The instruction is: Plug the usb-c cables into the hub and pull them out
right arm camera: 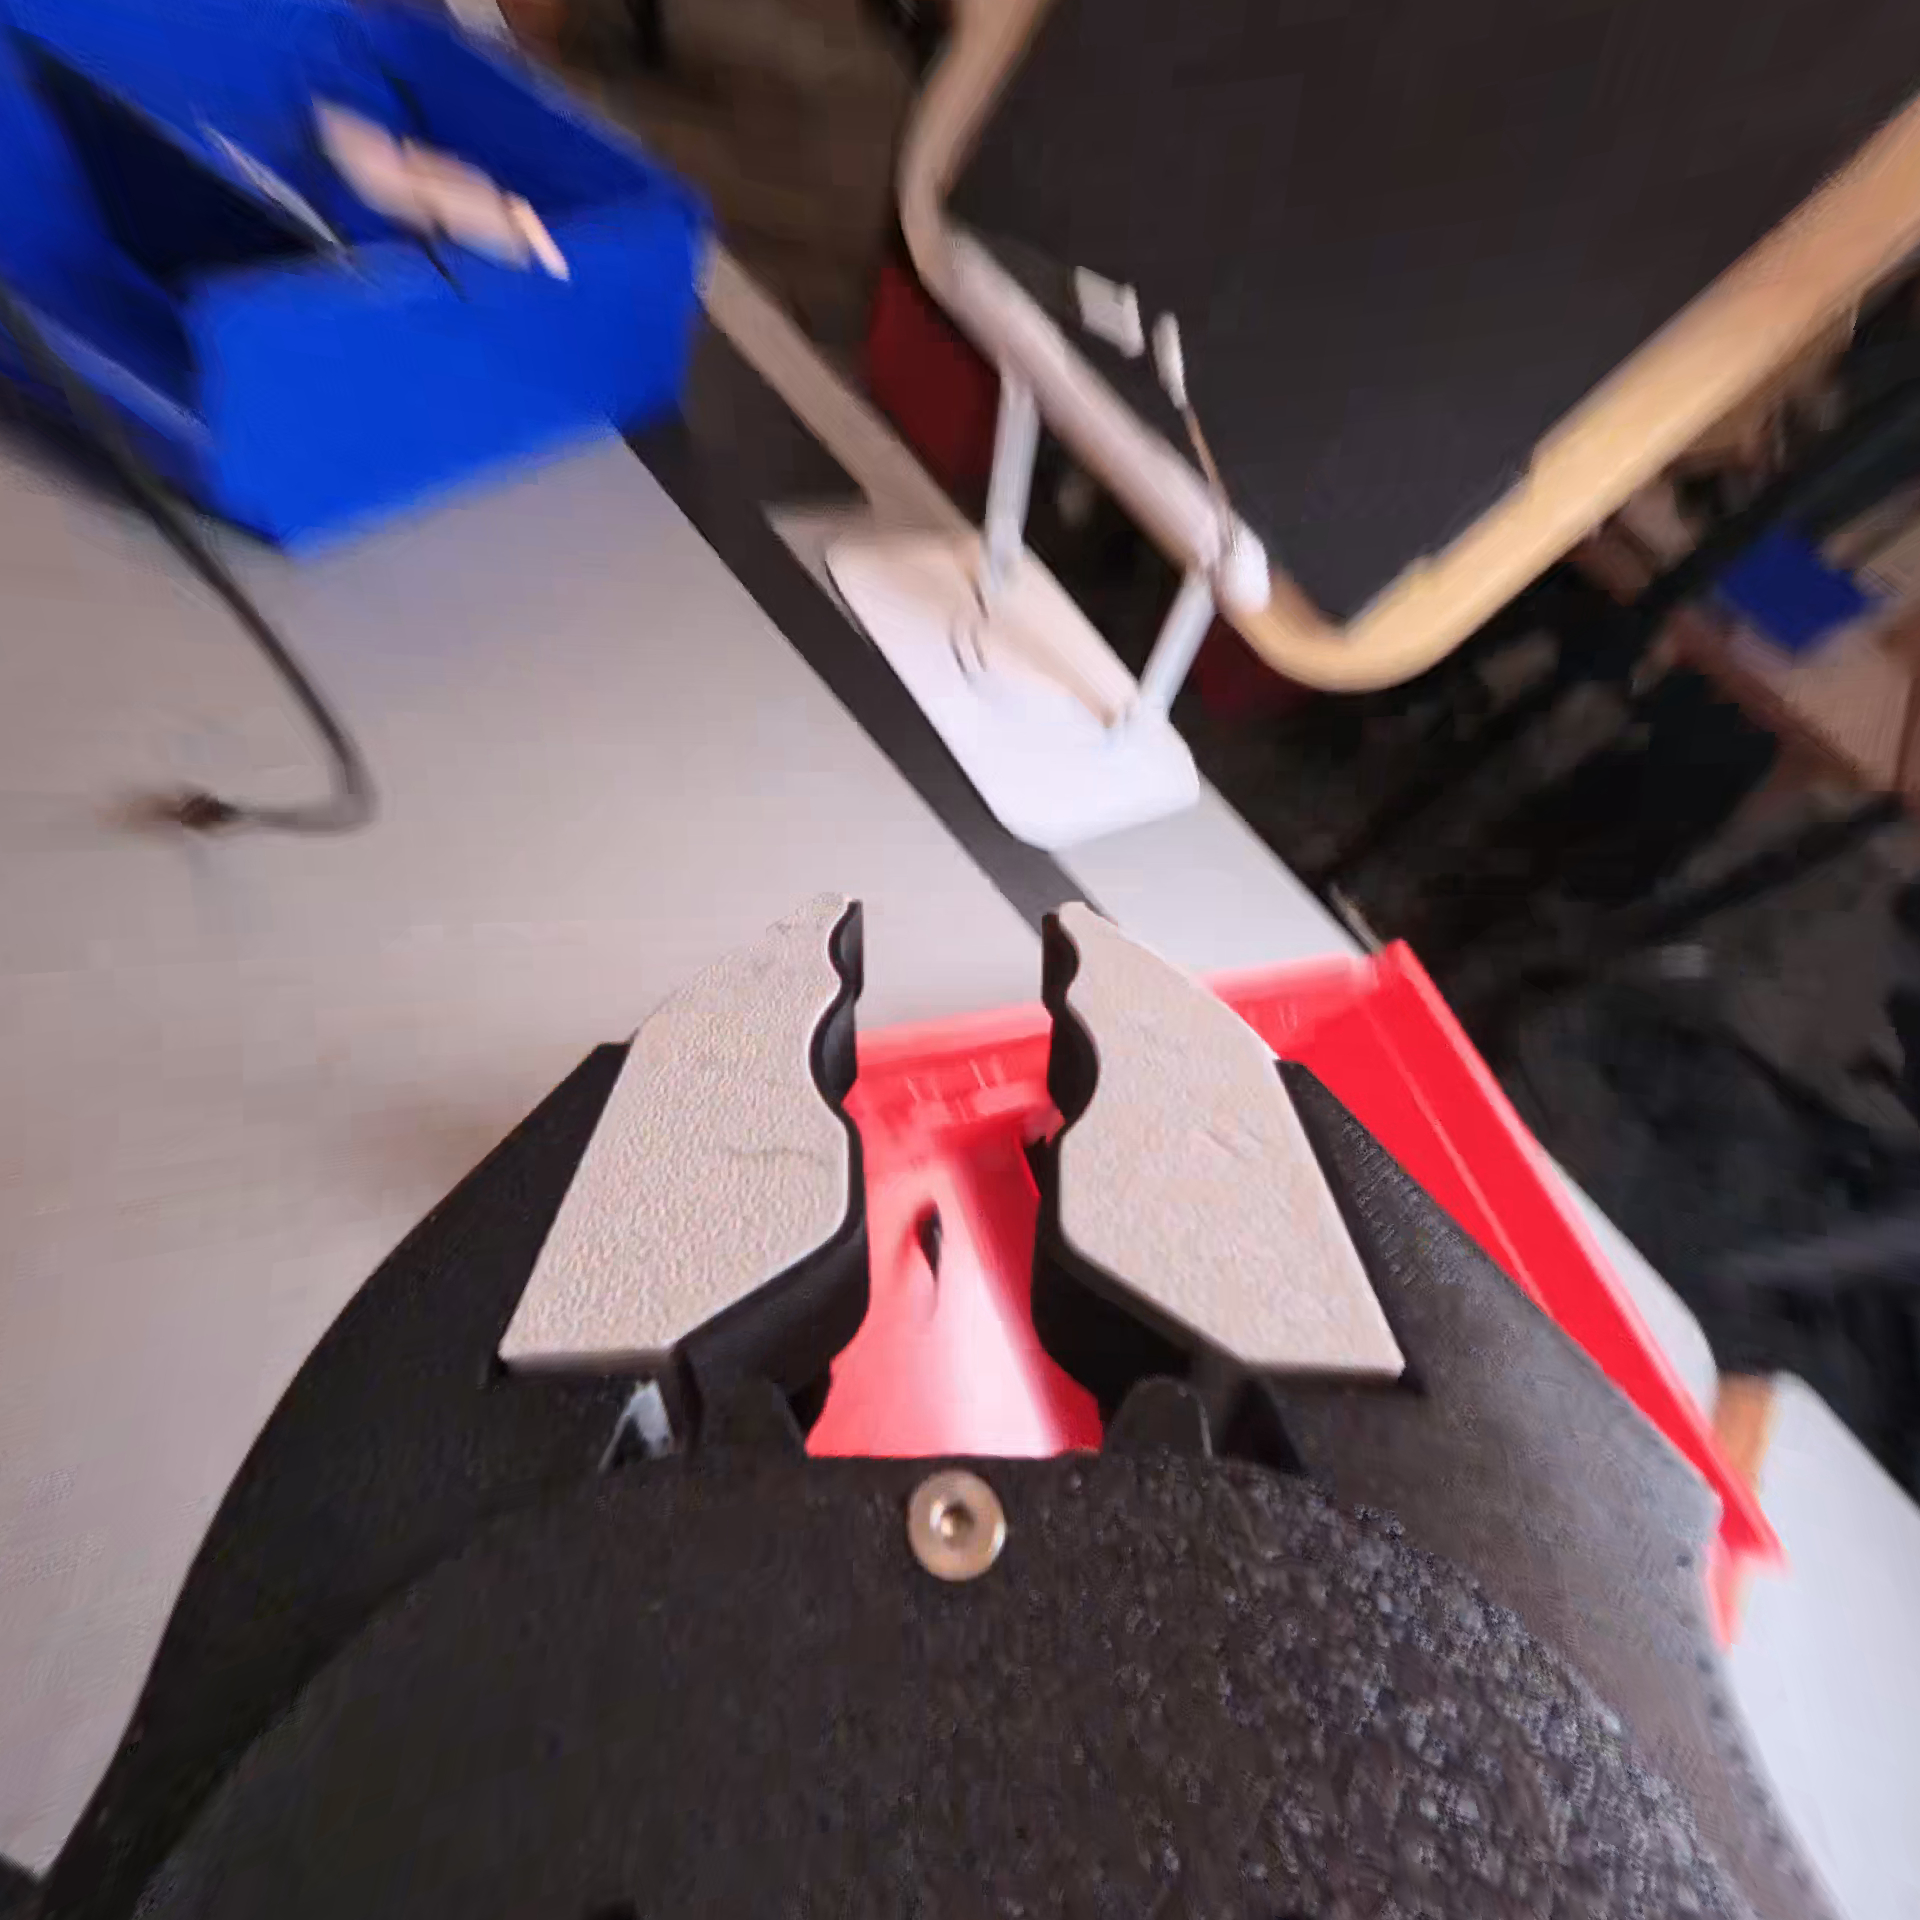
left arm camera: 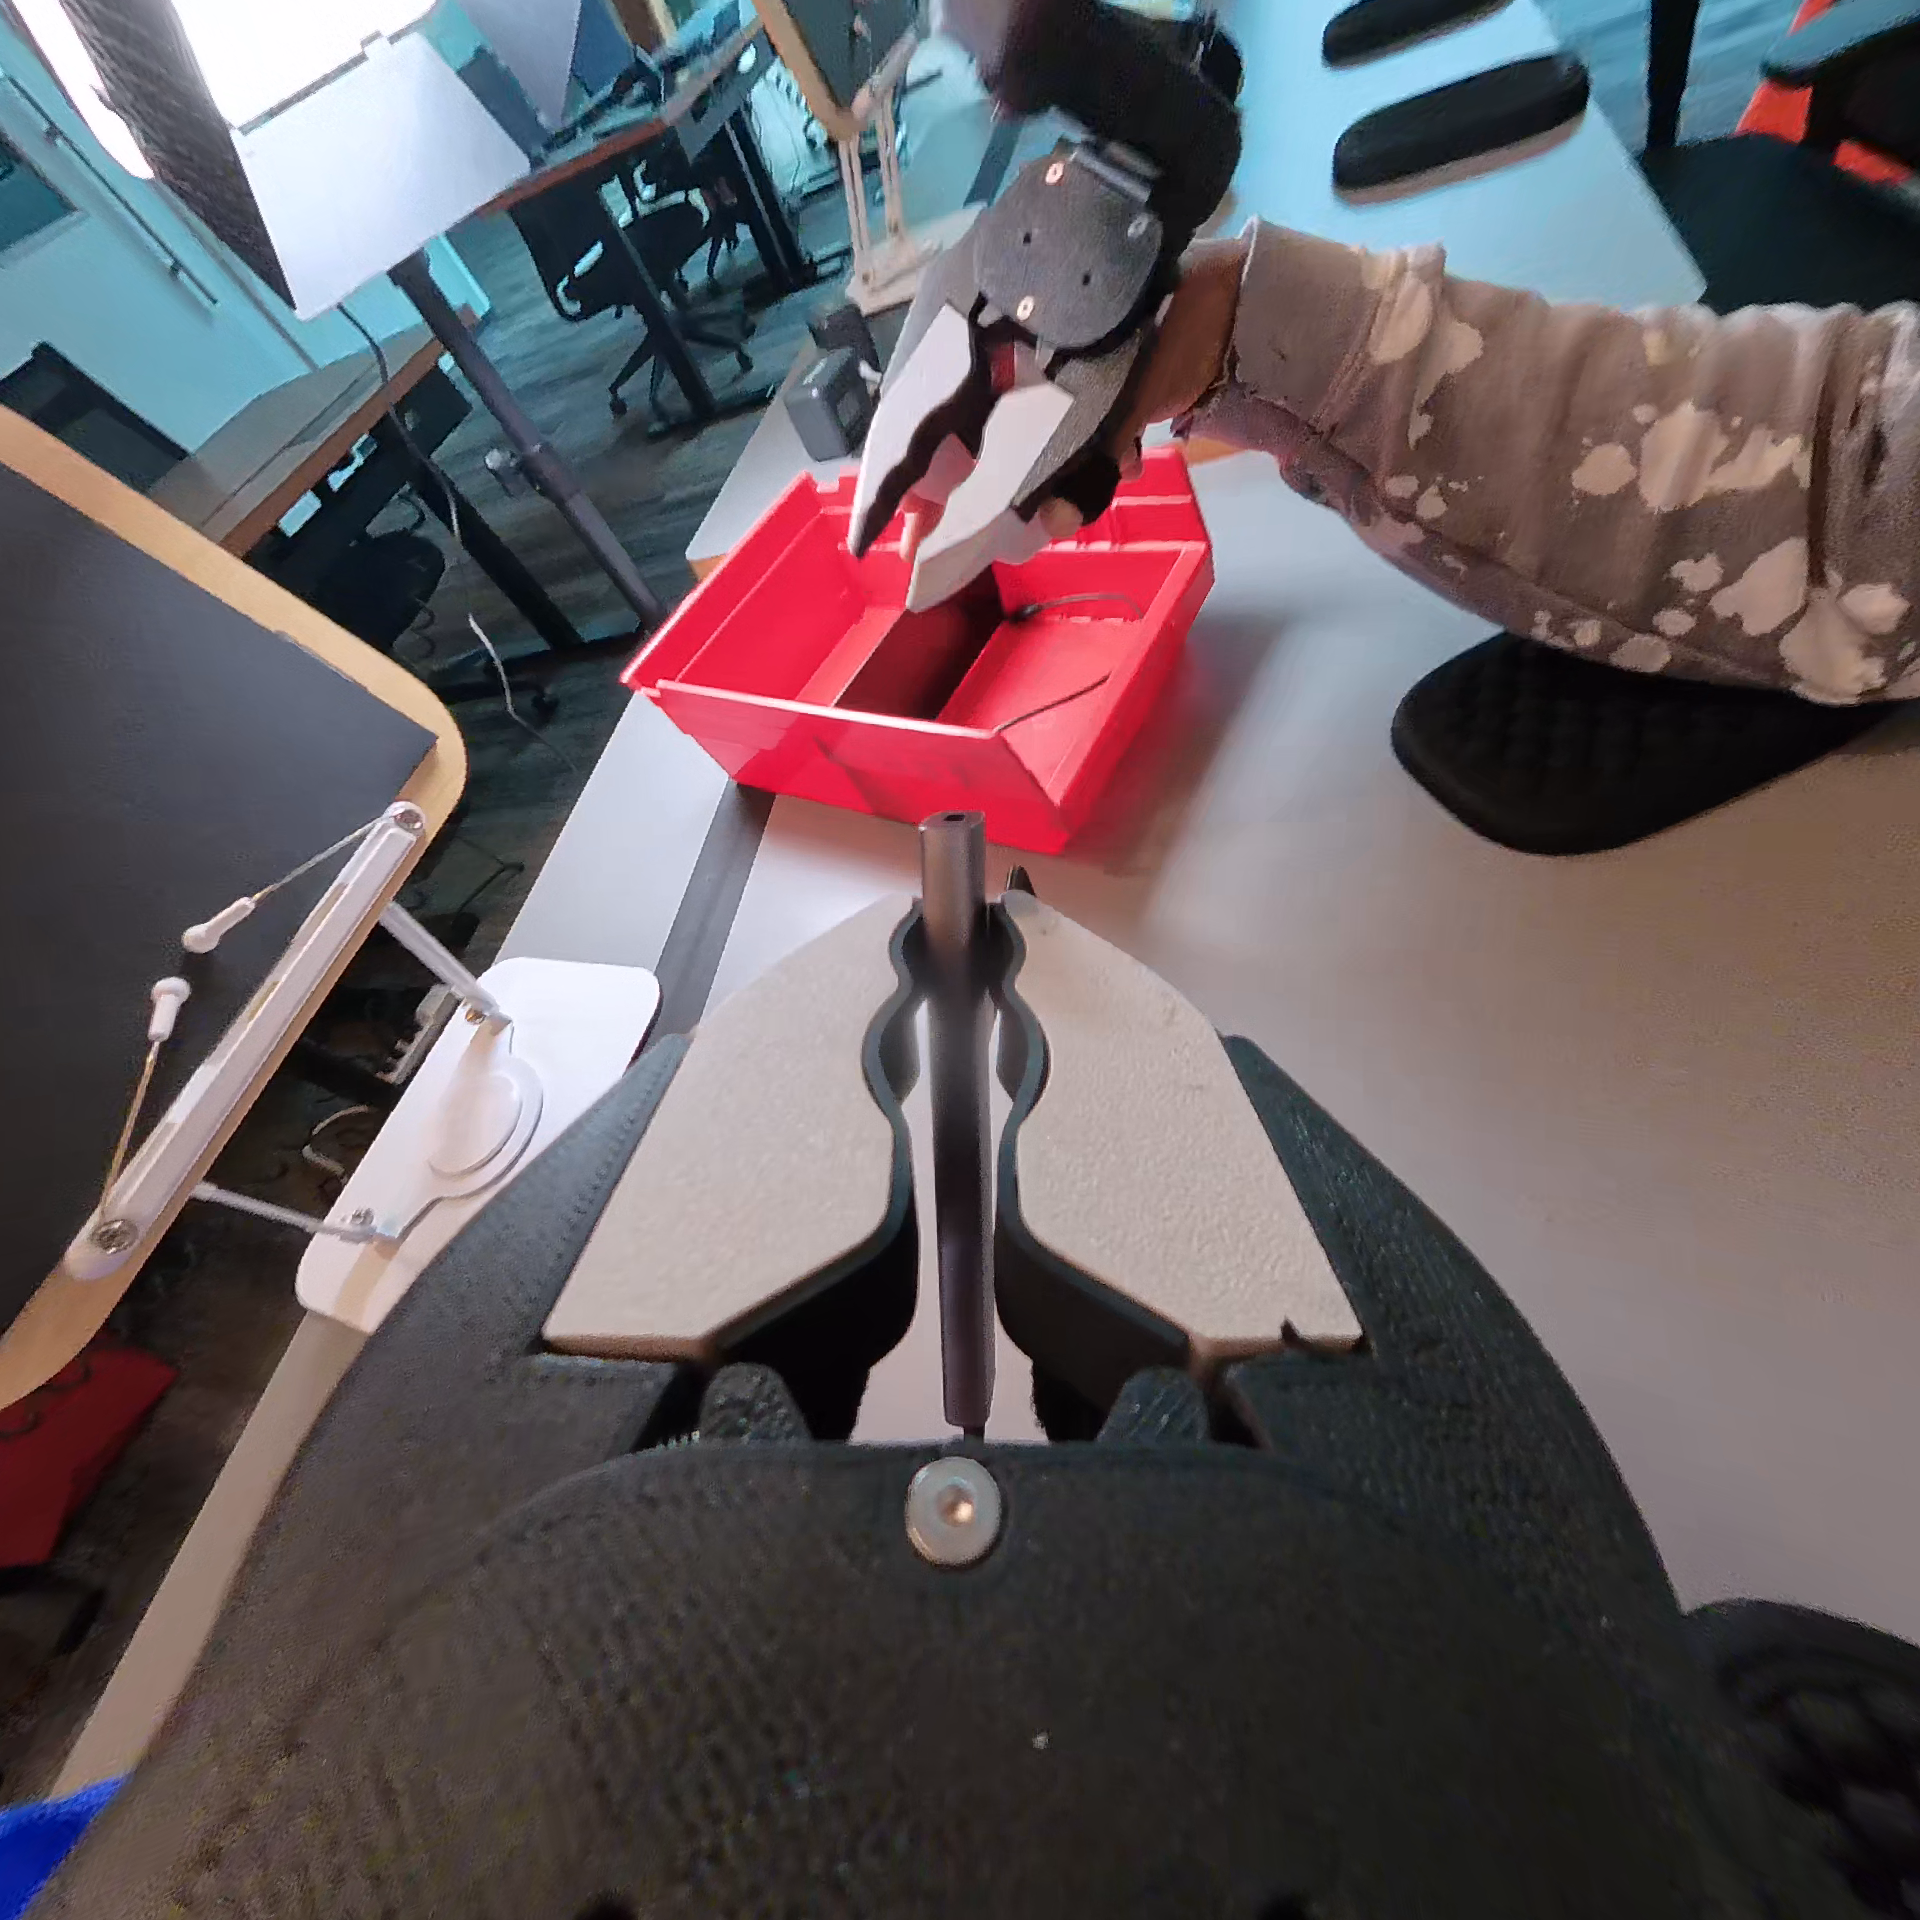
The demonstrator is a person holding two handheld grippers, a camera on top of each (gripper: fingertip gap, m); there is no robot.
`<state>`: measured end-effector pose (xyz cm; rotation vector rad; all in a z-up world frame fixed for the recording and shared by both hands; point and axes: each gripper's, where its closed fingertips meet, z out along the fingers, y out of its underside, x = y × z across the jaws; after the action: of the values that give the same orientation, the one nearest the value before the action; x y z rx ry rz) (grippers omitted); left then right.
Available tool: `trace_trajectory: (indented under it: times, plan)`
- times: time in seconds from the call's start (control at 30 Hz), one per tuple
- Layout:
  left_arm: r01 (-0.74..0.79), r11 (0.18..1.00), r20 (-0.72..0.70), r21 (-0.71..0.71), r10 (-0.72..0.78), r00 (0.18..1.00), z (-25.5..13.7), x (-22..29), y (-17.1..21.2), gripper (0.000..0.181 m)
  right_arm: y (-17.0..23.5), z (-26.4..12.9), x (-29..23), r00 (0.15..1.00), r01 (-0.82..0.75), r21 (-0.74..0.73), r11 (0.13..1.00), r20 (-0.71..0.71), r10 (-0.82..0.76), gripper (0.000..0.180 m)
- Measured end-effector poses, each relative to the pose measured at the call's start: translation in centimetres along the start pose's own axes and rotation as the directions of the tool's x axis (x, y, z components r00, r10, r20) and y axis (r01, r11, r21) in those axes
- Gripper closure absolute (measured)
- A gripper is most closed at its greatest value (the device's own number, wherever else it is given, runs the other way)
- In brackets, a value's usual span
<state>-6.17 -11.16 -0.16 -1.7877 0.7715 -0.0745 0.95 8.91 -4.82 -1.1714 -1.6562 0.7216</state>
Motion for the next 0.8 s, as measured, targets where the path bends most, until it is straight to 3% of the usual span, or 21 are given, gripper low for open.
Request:
trace_trajectory:
  times: [0.13, 0.3, 0.47, 0.6, 0.8]
  plan:
    - [0.055, 0.981, -0.056, 0.186, -0.046, 0.997, -0.6, 0.4, -2.8, 0.171, -8.2, -2.5, -6.0, 0.978, 0.021, 0.29, 0.957, 0.194, -0.08, 0.146]
    - [0.133, 0.908, -0.061, 0.397, -0.119, 0.991, -1.6, 0.0, -6.2, 0.171, -13.6, -2.7, -12.1, 0.95, 0.05, 0.421, 0.906, 0.26, -0.173, 0.147]
    - [0.201, 0.861, -0.153, 0.467, -0.145, 0.978, -1.0, 1.0, -7.2, 0.171, -13.9, -1.0, -14.1, 0.958, 0.146, 0.334, 0.931, 0.188, -0.217, 0.147]
    - [0.234, 0.841, -0.188, 0.487, -0.161, 0.969, 0.3, 1.5, -7.4, 0.171, -13.3, -0.6, -14.7, 0.952, 0.166, 0.29, 0.943, 0.202, -0.229, 0.176]
    - [0.261, 0.894, -0.236, 0.364, -0.182, 0.954, 1.6, 2.0, -5.5, 0.168, -12.0, -2.2, -13.7, 0.932, 0.222, 0.256, 0.941, 0.228, -0.282, 0.177]
